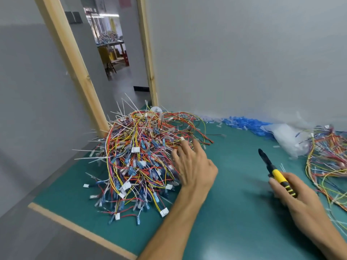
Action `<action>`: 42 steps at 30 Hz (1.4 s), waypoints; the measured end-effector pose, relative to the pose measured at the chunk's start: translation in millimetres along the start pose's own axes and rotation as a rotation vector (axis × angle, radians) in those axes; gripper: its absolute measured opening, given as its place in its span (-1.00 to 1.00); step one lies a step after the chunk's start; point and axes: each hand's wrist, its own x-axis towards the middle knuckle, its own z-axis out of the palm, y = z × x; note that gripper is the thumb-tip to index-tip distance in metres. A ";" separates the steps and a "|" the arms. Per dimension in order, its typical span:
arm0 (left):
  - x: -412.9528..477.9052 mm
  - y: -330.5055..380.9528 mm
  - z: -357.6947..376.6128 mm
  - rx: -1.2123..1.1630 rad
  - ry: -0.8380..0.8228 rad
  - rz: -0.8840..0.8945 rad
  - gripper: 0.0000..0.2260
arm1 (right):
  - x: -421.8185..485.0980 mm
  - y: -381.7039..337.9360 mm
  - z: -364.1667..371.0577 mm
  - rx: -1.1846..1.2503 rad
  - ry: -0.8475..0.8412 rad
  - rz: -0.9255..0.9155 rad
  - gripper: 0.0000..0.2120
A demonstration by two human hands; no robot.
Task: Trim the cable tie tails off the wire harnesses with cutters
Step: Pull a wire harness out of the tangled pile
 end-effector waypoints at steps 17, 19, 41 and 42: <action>-30.4 28.8 4.9 -0.385 0.054 0.540 -0.80 | -2.3 12.5 -1.1 0.246 0.130 0.045 -0.80; -28.3 27.3 2.2 -0.302 0.047 0.486 -0.79 | -3.4 14.3 -1.4 0.207 0.121 0.024 -0.80; 188.5 -123.0 -115.7 0.238 -0.374 -0.099 -0.81 | -1.5 11.7 3.5 0.076 0.014 -0.070 -0.67; 189.4 -123.3 -112.6 0.258 -0.374 -0.088 -0.83 | -1.9 11.3 3.0 0.075 0.008 -0.073 -0.65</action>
